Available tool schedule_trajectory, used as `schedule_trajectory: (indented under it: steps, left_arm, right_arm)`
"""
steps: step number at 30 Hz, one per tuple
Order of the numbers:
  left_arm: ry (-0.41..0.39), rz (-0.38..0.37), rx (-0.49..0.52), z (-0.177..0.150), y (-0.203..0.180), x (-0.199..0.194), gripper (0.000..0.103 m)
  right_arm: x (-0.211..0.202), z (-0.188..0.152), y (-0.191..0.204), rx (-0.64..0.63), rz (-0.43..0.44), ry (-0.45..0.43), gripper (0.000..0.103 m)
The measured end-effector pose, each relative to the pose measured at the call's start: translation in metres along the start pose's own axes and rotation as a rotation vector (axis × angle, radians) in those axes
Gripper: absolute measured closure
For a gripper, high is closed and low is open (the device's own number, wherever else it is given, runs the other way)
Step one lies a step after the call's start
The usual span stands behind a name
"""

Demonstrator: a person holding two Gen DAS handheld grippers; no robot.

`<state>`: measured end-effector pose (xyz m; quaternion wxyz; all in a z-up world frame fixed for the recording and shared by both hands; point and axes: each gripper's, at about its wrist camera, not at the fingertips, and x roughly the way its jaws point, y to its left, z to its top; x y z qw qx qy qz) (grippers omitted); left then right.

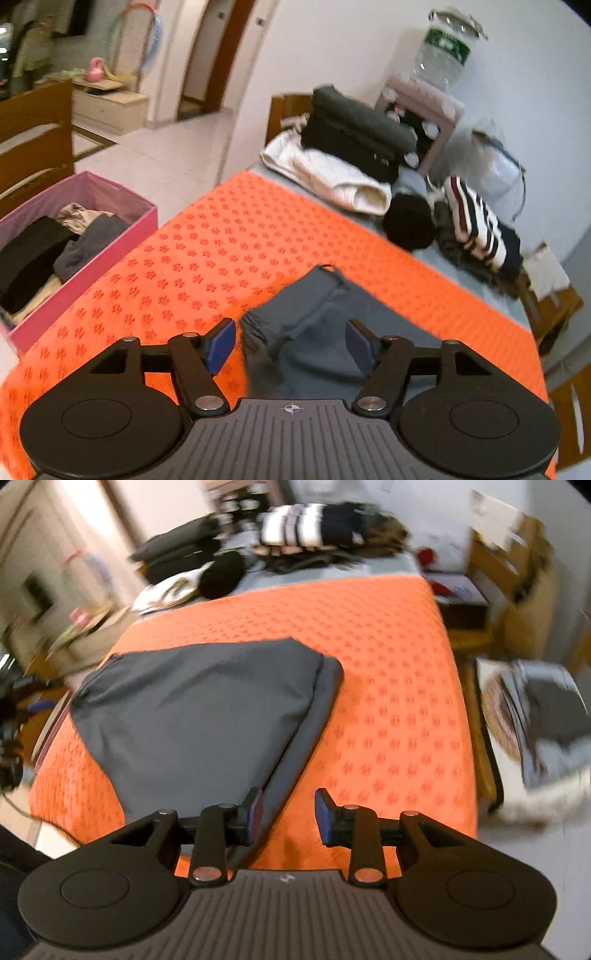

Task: Fold clothes

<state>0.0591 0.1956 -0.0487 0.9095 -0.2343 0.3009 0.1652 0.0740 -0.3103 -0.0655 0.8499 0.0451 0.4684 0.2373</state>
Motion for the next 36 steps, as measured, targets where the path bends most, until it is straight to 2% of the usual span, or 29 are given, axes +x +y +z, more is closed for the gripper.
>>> schedule_trajectory:
  steps: [8,14,17,24,27,29,36]
  left_arm:
    - [-0.054,0.151,-0.105,-0.073,-0.062,-0.067,0.032]
    - [-0.030,0.153,-0.091,-0.116,-0.097,-0.092,0.031]
    - [-0.022,0.147,-0.082,-0.132,-0.111,-0.101,0.031]
    - [-0.017,0.154,-0.039,-0.163,-0.148,-0.116,0.031]
    - [-0.009,0.175,-0.079,-0.180,-0.165,-0.120,0.031]
    - [-0.002,0.196,-0.108,-0.193,-0.178,-0.121,0.030]
    - [-0.005,0.357,-0.220,-0.243,-0.244,-0.121,0.030]
  right_arm:
    - [0.001,0.050,-0.045,-0.280,0.179,0.009,0.067]
    - [0.005,0.078,-0.053,-0.368,0.249,0.001,0.066]
    - [0.012,0.092,-0.053,-0.401,0.254,0.022,0.066]
    - [0.030,0.127,-0.052,-0.576,0.330,0.056,0.065]
    - [0.047,0.146,-0.057,-0.652,0.387,0.089,0.062]
    - [0.059,0.156,-0.061,-0.703,0.425,0.111,0.062]
    - [0.103,0.187,-0.065,-0.833,0.598,0.196,0.062]
